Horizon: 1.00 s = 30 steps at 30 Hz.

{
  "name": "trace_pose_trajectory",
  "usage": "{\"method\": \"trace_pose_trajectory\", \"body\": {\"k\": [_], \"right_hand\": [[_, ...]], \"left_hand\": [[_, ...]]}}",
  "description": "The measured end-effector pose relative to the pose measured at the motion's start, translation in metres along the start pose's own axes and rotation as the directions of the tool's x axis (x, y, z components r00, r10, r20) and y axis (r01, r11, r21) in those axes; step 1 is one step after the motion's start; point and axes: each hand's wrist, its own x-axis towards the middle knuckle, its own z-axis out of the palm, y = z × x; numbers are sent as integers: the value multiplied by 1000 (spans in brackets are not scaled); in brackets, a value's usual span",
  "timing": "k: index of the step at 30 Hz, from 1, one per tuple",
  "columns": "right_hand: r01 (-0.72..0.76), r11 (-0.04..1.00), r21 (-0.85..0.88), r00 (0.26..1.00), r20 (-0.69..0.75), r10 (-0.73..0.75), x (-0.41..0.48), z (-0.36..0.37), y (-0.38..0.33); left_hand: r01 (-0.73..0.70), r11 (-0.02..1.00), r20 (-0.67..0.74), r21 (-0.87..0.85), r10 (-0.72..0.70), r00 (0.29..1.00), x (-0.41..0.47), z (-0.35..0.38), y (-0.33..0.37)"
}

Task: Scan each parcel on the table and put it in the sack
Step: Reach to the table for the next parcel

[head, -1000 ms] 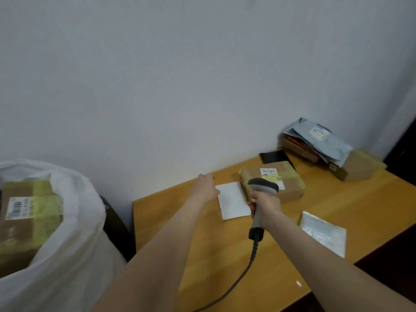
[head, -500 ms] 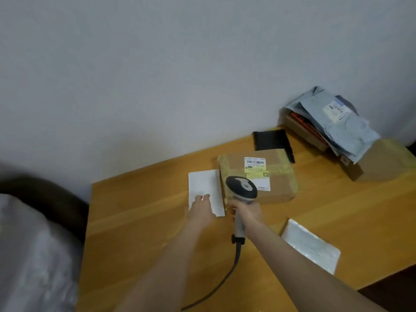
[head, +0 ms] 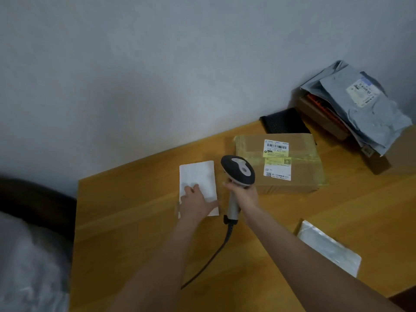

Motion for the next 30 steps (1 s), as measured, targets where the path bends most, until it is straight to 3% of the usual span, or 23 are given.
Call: {"method": "trace_pose_trajectory", "body": {"k": [5,10,15,20,26,30], "right_hand": [[16,1000,-20,998,-57,-17,1,-1,16],[-23,1000,1,998,-61,23,-9,-4,21],[-49,998,48,998,-47,51,-25,-3,7],[-44,998,50,999,-20,45,-44,-3,-8],[12,997,-71,1000,18,-11,-38,11,3],[-10,994,-112,1000,-5,10,-22,10,30]], "left_hand": [[80,990,-44,118,-75,996,5,14,8],[47,983,-50,178,-39,998,-1,8,6],[32,999,-138,-18,-34,990,-15,-28,-18],[-44,984,-41,-173,37,998,-34,-61,-26],[-59,995,-42,-82,55,998,-20,-35,-10],[48,998,12,-44,-47,999,1,3,-5]]}}
